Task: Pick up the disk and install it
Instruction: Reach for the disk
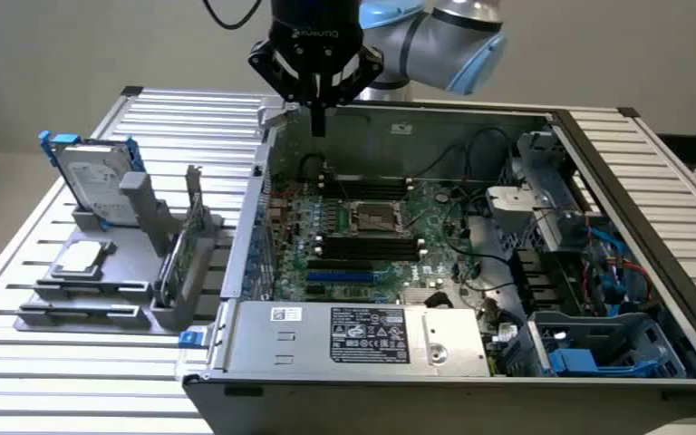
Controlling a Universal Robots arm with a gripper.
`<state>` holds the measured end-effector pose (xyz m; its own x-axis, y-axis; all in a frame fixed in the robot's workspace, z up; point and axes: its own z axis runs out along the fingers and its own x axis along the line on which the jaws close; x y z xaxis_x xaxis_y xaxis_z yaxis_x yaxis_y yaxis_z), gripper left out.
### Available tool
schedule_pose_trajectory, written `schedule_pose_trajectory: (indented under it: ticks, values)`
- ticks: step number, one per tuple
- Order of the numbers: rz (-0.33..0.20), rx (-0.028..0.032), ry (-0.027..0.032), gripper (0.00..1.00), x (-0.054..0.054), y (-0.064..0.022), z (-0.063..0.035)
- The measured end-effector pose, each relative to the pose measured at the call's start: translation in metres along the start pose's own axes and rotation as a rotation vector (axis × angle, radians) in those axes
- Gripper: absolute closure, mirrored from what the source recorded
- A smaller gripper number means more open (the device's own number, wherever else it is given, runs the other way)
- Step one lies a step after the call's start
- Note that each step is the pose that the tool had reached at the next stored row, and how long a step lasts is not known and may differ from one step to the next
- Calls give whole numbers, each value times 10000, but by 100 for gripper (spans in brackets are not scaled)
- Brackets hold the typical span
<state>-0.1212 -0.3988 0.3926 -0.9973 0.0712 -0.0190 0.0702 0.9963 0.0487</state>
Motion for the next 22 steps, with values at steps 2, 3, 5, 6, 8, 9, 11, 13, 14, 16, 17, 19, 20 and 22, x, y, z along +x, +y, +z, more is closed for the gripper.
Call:
schedule_pose_trajectory:
  ticks: [2,3,5,6,8,9,11,13,14,16,17,19,20,22]
  values:
    - [0,0,0,89,0,0,0]
    - [0,0,0,89,0,0,0]
    - [0,0,0,89,0,0,0]
    - [0,0,0,89,0,0,0]
    - [0,0,0,89,0,0,0]
    - [0,0,0,89,0,0,0]
    - [1,1,-1,89,13,-1,0]
    - [0,0,-4,89,96,14,-1]
    - [0,1,-4,89,142,22,-2]
    - [0,1,-4,89,233,38,-3]
    - [0,0,-5,89,279,45,-3]
    - [0,0,-5,89,371,59,-4]
    - [1,-1,-5,89,421,65,-5]
    - [-1,0,-5,89,510,76,-6]
